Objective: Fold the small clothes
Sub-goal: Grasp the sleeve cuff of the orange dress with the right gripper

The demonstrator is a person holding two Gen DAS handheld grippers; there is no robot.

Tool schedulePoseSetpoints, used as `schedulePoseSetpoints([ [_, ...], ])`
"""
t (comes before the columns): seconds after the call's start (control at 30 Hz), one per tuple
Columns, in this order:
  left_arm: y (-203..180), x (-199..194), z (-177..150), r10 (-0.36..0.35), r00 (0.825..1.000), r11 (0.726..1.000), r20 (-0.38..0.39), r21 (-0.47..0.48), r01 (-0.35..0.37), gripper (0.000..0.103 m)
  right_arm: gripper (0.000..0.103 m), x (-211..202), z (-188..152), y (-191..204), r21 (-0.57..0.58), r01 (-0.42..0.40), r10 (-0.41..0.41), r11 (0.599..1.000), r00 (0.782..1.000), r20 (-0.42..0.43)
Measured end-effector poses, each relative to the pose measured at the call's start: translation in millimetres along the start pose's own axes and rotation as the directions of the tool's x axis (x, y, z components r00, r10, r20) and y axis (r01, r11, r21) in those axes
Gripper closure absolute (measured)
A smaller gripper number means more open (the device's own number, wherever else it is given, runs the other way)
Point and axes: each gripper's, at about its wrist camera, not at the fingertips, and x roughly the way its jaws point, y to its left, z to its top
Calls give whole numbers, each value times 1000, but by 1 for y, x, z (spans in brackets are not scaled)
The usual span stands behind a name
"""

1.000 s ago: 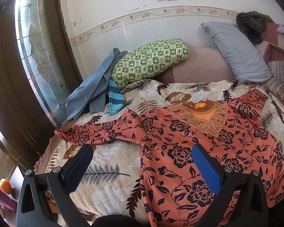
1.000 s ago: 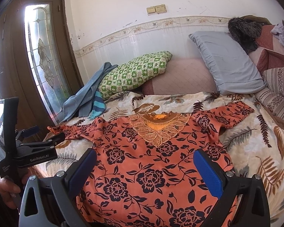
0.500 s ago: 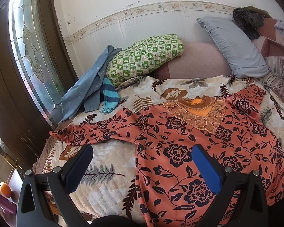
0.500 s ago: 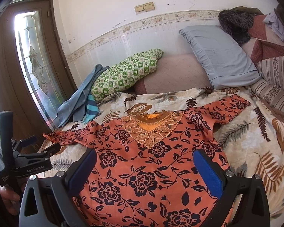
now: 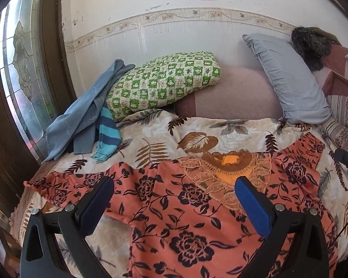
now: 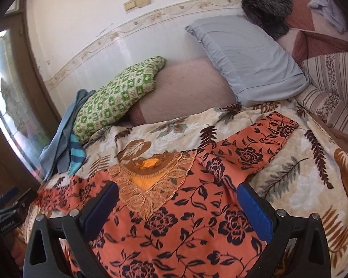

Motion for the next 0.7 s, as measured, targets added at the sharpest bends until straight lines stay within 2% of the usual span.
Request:
schedulePoseSetpoints([
  [0.07,-14,26,4,13,1000,1000,1,12,-13,0,0,21,18,-18,25,39,-39,999,999,13],
  [0.17,-31,64,-2,7,999,1000,-38,20,-6,0,0,53,41,-57,73,111,-112,991,994,8],
  [0.27,-42,95,-20,-29,996,1000,-86,10,30,0,0,75,54,-119,198,135,-134,971,991,-16],
  [0.37,-54,118,-36,4,995,996,-102,86,5,0,0,87,55,-190,347,147,-152,926,988,-15],
  [0.4,-55,123,-40,11,995,994,-102,106,0,0,0,93,54,-214,404,144,-144,903,989,-31],
  [0.47,-55,131,-45,22,996,992,-92,122,-11,0,1,107,47,-257,527,81,-69,846,997,-43],
  [0.53,-53,138,-47,28,995,992,-98,125,-16,0,7,123,41,-285,619,39,-6,784,998,-55],
  [0.57,-52,142,-48,28,994,992,-106,123,-15,0,10,130,40,-293,640,26,11,768,998,-54],
  [0.7,-51,149,-53,34,993,992,-113,126,-20,0,16,156,50,-311,649,-6,32,761,999,-27],
])
